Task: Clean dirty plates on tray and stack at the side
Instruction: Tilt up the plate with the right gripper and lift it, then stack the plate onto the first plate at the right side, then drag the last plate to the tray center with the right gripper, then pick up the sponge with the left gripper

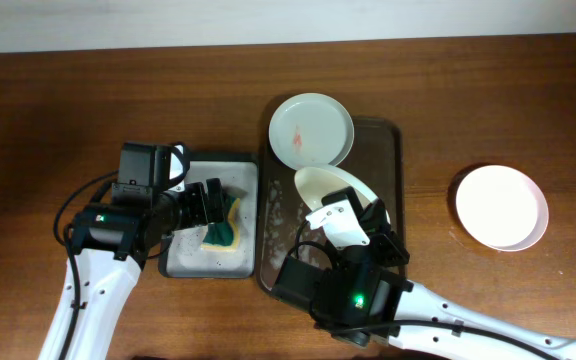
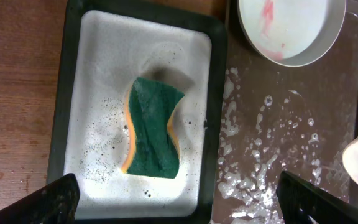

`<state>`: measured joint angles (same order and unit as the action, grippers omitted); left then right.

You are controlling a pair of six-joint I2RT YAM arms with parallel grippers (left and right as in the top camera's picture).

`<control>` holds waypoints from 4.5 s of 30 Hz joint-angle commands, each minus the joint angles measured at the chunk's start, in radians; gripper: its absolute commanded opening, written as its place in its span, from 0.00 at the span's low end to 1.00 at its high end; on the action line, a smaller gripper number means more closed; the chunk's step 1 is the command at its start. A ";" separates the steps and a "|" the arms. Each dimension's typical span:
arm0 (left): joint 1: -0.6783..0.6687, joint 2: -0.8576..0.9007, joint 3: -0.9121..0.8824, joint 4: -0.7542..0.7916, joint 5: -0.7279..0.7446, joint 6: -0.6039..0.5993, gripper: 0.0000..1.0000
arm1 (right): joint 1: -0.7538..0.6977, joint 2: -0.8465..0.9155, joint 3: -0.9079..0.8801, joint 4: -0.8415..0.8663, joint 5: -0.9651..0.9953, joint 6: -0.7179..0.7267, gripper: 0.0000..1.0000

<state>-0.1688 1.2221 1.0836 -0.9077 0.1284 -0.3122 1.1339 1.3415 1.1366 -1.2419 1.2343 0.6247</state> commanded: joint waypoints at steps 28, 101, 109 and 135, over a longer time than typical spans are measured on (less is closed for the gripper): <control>0.006 -0.007 0.002 0.002 0.014 0.015 1.00 | -0.129 -0.015 0.010 0.018 -0.101 0.109 0.04; 0.006 -0.007 0.002 0.002 0.014 0.015 0.99 | -0.872 0.229 -0.090 0.462 -1.365 -0.290 0.42; -0.040 0.063 -0.057 -0.004 -0.094 0.015 0.84 | -0.872 -0.278 0.014 0.307 -1.366 -0.341 0.88; -0.119 0.454 -0.198 0.369 -0.191 -0.076 0.23 | -0.872 -0.014 0.008 0.089 -1.362 -0.341 0.70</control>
<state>-0.2878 1.6852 0.9573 -0.5838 -0.1139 -0.3847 0.2626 1.3128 1.1454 -1.1511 -0.1257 0.2844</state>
